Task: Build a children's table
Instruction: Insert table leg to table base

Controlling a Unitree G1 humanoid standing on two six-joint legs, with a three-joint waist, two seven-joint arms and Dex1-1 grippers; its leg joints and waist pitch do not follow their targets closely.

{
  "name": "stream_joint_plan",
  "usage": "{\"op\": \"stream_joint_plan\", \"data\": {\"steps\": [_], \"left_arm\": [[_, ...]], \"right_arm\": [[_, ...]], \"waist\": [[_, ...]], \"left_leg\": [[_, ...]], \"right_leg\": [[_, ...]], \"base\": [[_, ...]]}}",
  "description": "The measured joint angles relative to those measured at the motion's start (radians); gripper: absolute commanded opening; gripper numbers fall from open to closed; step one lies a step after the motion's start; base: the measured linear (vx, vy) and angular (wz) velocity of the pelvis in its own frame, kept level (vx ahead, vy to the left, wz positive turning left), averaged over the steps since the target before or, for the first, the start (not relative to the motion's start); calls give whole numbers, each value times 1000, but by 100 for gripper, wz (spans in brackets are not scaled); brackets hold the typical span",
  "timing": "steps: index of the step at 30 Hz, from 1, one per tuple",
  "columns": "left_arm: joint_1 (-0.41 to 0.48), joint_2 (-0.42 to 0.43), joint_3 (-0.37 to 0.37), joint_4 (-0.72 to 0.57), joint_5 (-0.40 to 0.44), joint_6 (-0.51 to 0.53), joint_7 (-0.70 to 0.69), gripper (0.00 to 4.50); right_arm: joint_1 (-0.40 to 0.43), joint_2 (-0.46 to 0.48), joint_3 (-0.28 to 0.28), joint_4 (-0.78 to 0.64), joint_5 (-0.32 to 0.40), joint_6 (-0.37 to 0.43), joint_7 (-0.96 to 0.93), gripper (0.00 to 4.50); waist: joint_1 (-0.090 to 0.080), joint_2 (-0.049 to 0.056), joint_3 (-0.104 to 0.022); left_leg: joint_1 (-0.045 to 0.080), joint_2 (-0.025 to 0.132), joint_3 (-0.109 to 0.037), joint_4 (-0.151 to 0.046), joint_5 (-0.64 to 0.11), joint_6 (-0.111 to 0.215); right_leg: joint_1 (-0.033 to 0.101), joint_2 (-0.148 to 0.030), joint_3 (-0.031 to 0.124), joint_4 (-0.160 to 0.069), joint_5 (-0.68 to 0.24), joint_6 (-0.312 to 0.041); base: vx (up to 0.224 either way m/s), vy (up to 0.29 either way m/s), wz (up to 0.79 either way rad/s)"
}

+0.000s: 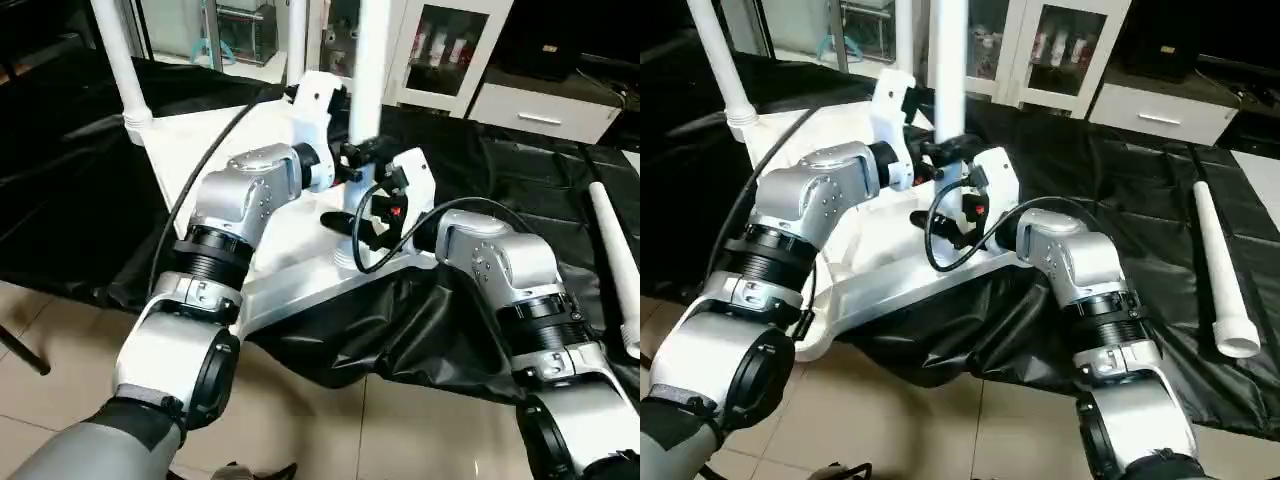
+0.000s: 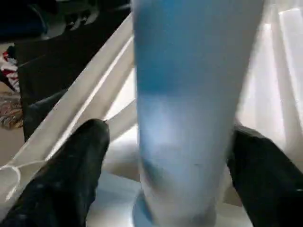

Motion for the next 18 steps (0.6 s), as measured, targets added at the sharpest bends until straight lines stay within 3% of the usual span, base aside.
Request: {"op": "stream_joint_plan", "data": {"steps": [9,18], "left_arm": [[-3,5,1,0,0,-7,9,184],[-3,7,1,-5,2,-11,7,184]], "right_arm": [[-2,21,-57,18,23,-2,-23,303],[-3,24,-66,22,22,-3,-22,224]], "waist": [[0,0,0],[0,0,0]], "left_leg": [[0,0,0,0,1,-1],[0,0,0,0,1,-1]], "right_leg": [[0,0,0,0,1,0],[0,0,0,0,1,0]], "base": [[0,0,0],[0,0,0]]}}
